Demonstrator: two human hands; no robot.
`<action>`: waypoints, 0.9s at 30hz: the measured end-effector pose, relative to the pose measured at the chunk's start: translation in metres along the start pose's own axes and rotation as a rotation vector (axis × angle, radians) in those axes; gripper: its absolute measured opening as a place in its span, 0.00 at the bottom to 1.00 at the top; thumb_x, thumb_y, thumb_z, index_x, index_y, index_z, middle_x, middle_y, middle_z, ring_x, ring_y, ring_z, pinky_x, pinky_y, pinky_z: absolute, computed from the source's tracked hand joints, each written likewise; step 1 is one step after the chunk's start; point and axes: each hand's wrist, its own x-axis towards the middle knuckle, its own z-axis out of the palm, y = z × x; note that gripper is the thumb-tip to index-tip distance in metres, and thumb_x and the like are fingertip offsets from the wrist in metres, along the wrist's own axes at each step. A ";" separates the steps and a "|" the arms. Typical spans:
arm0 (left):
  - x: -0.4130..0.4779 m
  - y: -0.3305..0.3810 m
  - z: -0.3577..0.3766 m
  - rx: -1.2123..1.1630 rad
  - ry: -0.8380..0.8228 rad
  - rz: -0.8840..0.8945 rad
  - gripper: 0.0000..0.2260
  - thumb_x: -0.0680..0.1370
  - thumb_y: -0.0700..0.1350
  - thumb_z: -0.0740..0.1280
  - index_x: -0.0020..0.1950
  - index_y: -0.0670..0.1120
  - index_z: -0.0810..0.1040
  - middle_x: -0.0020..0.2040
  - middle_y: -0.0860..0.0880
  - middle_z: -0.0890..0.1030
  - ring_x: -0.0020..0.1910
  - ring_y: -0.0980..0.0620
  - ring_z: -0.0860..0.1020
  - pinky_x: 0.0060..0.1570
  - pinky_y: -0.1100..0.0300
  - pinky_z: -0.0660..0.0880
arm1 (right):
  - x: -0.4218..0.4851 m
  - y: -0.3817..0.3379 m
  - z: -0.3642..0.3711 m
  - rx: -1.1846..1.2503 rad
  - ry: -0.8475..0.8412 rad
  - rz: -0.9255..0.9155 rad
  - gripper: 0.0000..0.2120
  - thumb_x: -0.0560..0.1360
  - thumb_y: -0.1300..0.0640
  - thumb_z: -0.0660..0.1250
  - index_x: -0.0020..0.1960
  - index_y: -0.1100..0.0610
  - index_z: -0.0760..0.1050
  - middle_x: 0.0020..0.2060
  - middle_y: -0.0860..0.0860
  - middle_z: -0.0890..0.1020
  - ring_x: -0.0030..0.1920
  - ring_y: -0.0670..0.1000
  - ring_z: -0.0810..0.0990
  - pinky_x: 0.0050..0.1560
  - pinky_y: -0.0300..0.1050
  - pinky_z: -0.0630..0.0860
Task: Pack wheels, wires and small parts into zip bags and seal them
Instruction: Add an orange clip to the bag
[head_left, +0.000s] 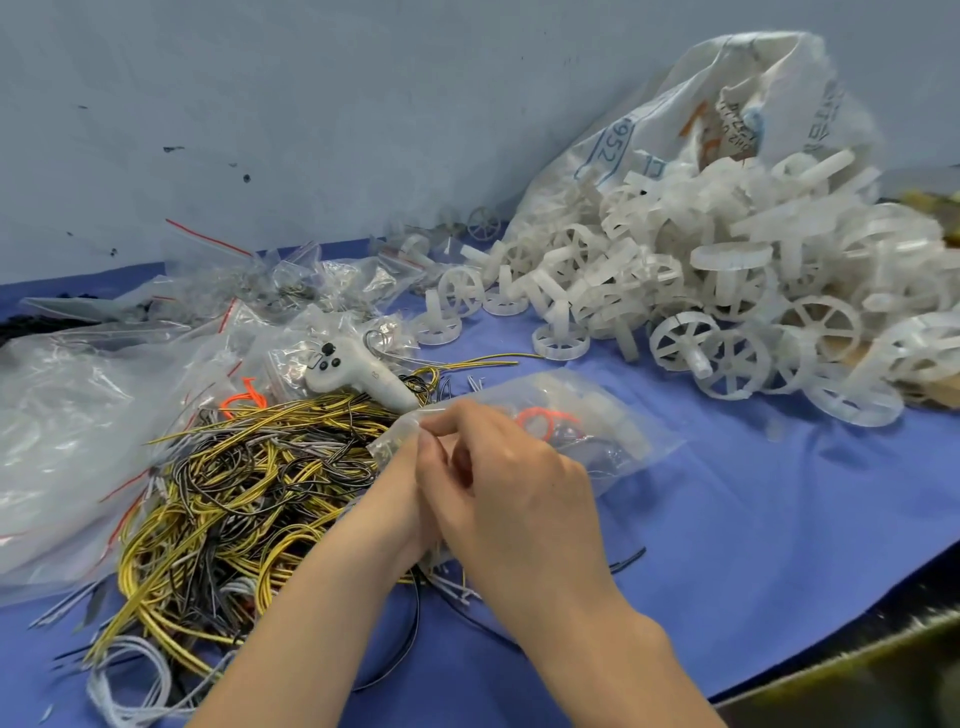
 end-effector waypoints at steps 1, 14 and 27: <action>0.008 0.000 0.001 -0.063 -0.058 -0.037 0.32 0.86 0.40 0.43 0.30 0.47 0.79 0.24 0.52 0.79 0.22 0.65 0.76 0.23 0.73 0.71 | 0.000 0.000 0.000 -0.009 0.005 0.001 0.06 0.73 0.49 0.70 0.42 0.47 0.74 0.34 0.40 0.62 0.28 0.47 0.72 0.27 0.40 0.62; -0.022 0.030 -0.051 -0.054 -0.242 -0.177 0.13 0.84 0.45 0.59 0.60 0.46 0.81 0.56 0.46 0.84 0.57 0.50 0.82 0.58 0.57 0.78 | 0.001 0.007 0.003 0.024 -0.066 0.066 0.03 0.78 0.46 0.65 0.48 0.44 0.76 0.31 0.39 0.69 0.35 0.45 0.75 0.31 0.41 0.63; -0.061 0.040 -0.115 0.860 -0.158 -0.292 0.08 0.82 0.50 0.61 0.48 0.52 0.79 0.33 0.50 0.83 0.28 0.54 0.82 0.30 0.62 0.77 | 0.002 0.011 0.010 0.086 -0.048 0.125 0.04 0.78 0.47 0.67 0.46 0.45 0.76 0.29 0.43 0.75 0.36 0.48 0.73 0.28 0.42 0.64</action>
